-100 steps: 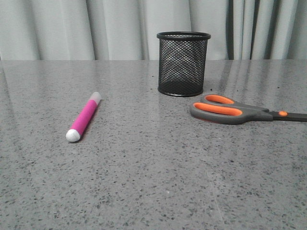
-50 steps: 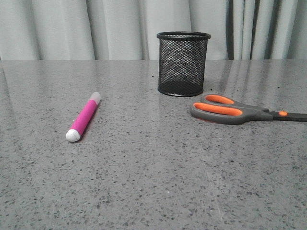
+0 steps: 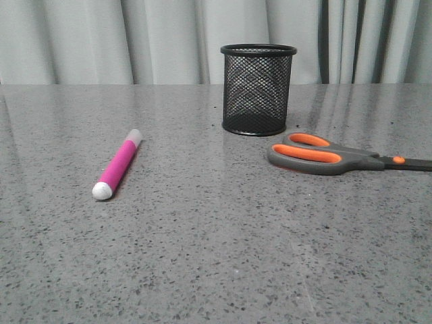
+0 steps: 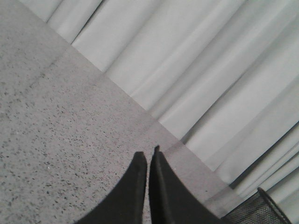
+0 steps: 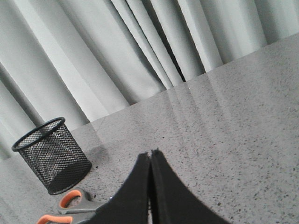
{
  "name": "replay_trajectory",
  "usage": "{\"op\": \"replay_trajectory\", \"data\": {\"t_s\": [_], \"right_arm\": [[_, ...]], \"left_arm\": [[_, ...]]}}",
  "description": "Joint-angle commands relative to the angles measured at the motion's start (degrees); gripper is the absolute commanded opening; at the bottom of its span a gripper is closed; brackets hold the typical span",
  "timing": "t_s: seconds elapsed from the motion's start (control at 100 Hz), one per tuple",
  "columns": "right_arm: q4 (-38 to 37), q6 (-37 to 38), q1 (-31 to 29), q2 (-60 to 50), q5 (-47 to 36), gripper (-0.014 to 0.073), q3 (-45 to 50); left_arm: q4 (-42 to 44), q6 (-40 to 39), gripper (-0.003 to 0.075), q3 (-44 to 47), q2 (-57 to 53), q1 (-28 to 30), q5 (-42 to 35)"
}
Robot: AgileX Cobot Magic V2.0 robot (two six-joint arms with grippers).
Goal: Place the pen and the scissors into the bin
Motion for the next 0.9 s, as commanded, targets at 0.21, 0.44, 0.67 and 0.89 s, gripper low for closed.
{"op": "replay_trajectory", "data": {"t_s": [0.21,0.44,0.67,0.89], "right_arm": [[-1.15,-1.85,-0.26,2.13,3.98,-0.0065,-6.83],[-1.75,-8.74,-0.26,18.06,15.25,-0.0065,-19.19],[-1.86,-11.67,-0.26,35.68,25.81,-0.0069,-32.11],[-1.86,-12.88,-0.26,41.88,30.12,-0.0020,-36.90]], "left_arm": [[-0.02,1.48,-0.0019,-4.77,-0.03,0.07,5.58],[11.38,7.79,-0.0019,-19.34,11.63,0.07,19.64],[11.47,18.11,-0.0019,-33.17,25.28,0.07,31.67],[10.79,18.37,-0.0008,-37.30,32.89,0.07,36.38]]}}
